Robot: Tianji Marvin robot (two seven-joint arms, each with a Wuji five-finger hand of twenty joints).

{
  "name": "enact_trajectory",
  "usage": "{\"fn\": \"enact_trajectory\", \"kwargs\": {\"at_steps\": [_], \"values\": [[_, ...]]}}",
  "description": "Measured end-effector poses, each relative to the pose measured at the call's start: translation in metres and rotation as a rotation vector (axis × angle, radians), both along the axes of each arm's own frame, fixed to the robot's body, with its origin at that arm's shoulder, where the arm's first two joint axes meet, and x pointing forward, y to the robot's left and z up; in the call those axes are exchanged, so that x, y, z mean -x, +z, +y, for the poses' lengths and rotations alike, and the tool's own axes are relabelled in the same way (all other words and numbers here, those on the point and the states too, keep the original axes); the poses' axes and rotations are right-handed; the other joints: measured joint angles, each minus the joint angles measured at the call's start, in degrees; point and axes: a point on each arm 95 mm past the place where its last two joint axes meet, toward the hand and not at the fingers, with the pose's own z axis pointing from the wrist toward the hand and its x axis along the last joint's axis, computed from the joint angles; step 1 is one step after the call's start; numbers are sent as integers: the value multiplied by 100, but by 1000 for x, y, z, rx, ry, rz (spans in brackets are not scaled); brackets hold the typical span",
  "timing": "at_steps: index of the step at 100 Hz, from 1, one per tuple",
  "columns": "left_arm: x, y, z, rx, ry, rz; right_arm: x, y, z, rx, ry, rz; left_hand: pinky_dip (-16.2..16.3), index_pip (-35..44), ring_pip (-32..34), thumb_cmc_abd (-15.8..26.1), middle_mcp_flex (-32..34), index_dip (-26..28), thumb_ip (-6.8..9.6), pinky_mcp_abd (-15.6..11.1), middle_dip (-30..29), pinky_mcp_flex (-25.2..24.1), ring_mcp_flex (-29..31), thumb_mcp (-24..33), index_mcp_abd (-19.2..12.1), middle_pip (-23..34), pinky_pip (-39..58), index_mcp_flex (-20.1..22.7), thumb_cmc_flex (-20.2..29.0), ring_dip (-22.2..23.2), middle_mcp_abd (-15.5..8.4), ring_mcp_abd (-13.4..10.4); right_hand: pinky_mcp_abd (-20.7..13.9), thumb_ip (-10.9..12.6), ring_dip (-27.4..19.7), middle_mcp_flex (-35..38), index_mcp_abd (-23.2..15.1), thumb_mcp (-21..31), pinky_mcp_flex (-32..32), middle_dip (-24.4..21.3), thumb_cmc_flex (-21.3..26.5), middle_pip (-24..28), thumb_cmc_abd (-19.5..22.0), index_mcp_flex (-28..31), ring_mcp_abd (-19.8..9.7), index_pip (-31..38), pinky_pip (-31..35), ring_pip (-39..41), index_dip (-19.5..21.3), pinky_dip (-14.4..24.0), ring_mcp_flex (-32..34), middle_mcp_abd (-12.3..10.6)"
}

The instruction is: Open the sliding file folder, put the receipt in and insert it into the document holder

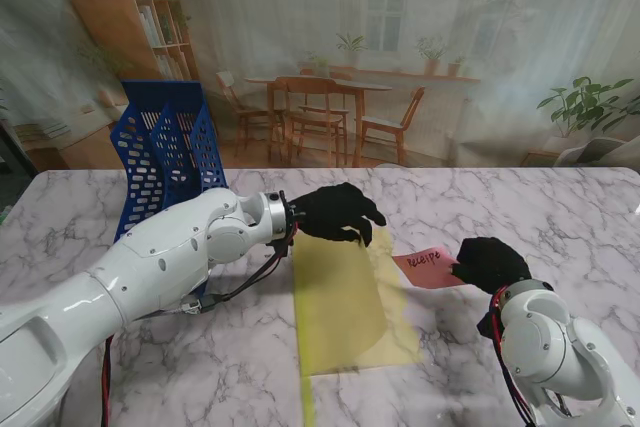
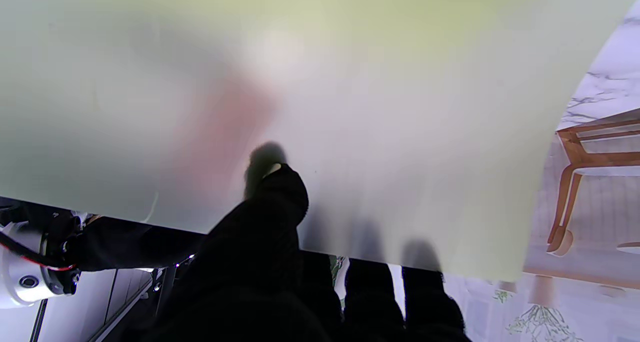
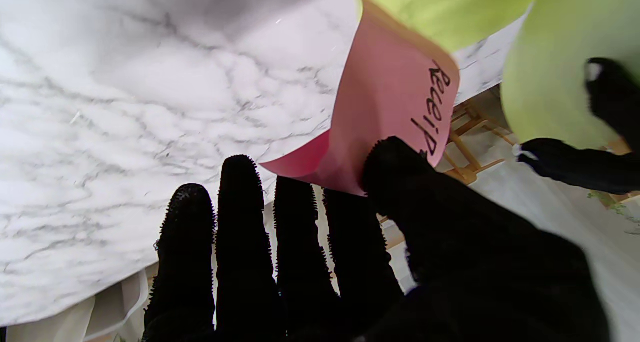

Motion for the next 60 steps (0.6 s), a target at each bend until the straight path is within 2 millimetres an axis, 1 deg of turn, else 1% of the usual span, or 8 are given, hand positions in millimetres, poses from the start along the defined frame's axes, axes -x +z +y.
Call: {"fn": "enact_trajectory", "kwargs": {"at_steps": [6,10,18,33,41,45,51,60], "values": [[0,0,0,-1,-1,-1,1,3,2,-14,9,11,0,0,0,0,0,0,0,0,0,0,0,0,0,0,0,0,0,0,0,0,0,0,0,0,1,0,-4,0,1,0,0,0,0,0,0,0,10,0,0,0],[0,0,0,-1,-1,-2,1,4,4,-26,12,21,0,0,0,0,0,0,0,0,0,0,0,0,0,0,0,0,0,0,0,0,1,0,0,0,121,0,-6,0,71,0,3,0,5,0,0,0,13,1,-2,2],[0,0,0,-1,0,-4,3,4,7,-78,19,65,0,0,0,0,0,0,0,0,1,0,0,0,0,0,0,0,0,0,0,0,3,0,0,0,122,0,-13,1,77,0,4,0,8,0,0,0,21,5,-4,4],[-1,0,1,1,0,-8,7,-1,15,-161,28,186,0,0,0,0,0,0,0,-1,1,0,0,0,0,0,0,0,0,0,0,0,5,0,7,0,122,-1,-14,13,104,0,6,0,13,-2,52,1,81,13,-5,16],[-1,0,1,1,1,-8,5,-3,19,-196,13,225,0,0,0,0,0,0,0,-1,1,0,0,0,0,0,0,0,0,0,0,0,5,0,8,0,122,-2,-15,60,104,0,7,0,14,-4,70,11,95,64,-5,27],[-1,0,1,1,1,-8,4,-5,21,-211,6,246,0,0,0,0,0,0,0,-1,1,0,0,0,0,0,0,0,0,0,0,0,5,0,38,-1,122,-3,-26,72,104,0,9,0,16,-5,105,138,98,70,-28,28],[-1,0,1,2,1,-8,0,-8,23,-199,10,260,0,0,0,0,0,0,0,-1,1,0,0,0,0,0,0,0,0,0,0,0,5,0,66,-1,122,-5,-36,78,104,0,26,0,17,-6,137,141,142,76,-29,53],[-1,0,1,2,0,-9,-5,-16,24,-102,16,256,0,0,0,0,0,0,0,-2,1,0,0,0,0,0,0,0,0,0,0,0,5,0,67,-2,122,-14,-66,80,104,0,68,0,17,-7,164,142,159,83,-115,53]]}}
